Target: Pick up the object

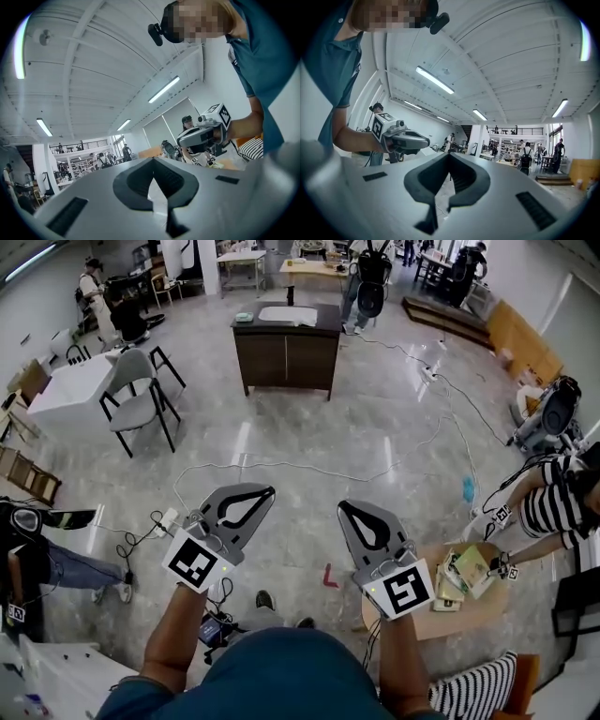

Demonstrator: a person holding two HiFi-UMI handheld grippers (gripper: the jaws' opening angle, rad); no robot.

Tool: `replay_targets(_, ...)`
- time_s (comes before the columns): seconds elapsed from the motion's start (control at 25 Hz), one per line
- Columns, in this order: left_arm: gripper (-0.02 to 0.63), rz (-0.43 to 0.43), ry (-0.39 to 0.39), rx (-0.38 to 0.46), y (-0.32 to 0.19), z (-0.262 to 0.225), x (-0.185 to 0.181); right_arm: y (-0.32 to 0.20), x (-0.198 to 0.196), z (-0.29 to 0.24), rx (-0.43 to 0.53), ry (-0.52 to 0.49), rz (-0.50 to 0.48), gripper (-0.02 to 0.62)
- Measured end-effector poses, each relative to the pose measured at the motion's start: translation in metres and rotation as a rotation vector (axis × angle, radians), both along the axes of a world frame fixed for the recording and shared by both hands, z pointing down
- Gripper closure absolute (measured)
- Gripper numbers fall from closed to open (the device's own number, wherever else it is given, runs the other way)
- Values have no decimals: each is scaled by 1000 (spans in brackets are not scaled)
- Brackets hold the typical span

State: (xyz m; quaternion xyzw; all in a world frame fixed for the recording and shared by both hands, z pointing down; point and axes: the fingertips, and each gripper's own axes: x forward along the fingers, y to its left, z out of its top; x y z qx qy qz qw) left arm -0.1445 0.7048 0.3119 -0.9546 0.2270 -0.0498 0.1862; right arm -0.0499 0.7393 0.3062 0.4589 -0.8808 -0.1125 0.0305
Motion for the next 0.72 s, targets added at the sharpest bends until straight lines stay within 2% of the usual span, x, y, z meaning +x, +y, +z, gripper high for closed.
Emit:
replay_targets(0.36, 603, 57, 42, 7, -66, -9, -10, -61, -13, -8, -1, 33, 53, 581)
replay_targets(0.72, 603, 95, 64, 40, -132, 1, -45, -122, -43, -4, 28, 66, 104, 581)
